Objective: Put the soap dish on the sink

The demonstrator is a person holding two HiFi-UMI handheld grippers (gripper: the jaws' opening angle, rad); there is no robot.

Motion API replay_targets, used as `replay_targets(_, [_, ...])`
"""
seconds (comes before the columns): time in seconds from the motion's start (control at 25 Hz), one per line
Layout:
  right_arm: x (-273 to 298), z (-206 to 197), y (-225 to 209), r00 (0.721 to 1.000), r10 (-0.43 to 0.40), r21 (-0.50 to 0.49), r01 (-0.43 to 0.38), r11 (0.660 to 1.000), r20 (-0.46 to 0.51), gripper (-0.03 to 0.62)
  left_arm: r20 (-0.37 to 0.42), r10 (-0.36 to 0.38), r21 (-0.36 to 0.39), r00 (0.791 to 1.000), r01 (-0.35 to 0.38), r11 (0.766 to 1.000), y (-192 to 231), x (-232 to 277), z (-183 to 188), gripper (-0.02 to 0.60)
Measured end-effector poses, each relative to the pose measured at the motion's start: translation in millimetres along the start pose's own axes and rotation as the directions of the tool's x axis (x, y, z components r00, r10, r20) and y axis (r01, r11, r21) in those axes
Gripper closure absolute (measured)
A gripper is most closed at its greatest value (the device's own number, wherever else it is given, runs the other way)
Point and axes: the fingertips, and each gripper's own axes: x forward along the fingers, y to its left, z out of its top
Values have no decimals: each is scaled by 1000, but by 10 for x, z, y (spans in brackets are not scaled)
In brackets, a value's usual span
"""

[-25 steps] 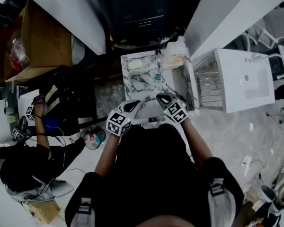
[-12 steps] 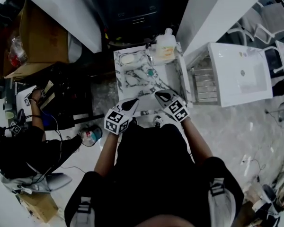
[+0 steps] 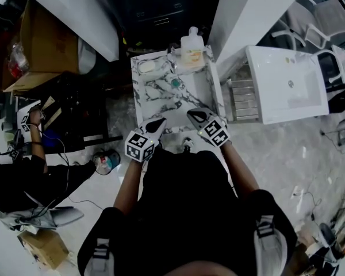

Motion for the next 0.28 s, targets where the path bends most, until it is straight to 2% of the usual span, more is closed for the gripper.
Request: replay_targets(0.28, [-213, -87, -34, 1000, -1, 37, 0, 999, 17, 600, -20, -11, 6, 1000, 11, 1000, -208, 82, -62, 583])
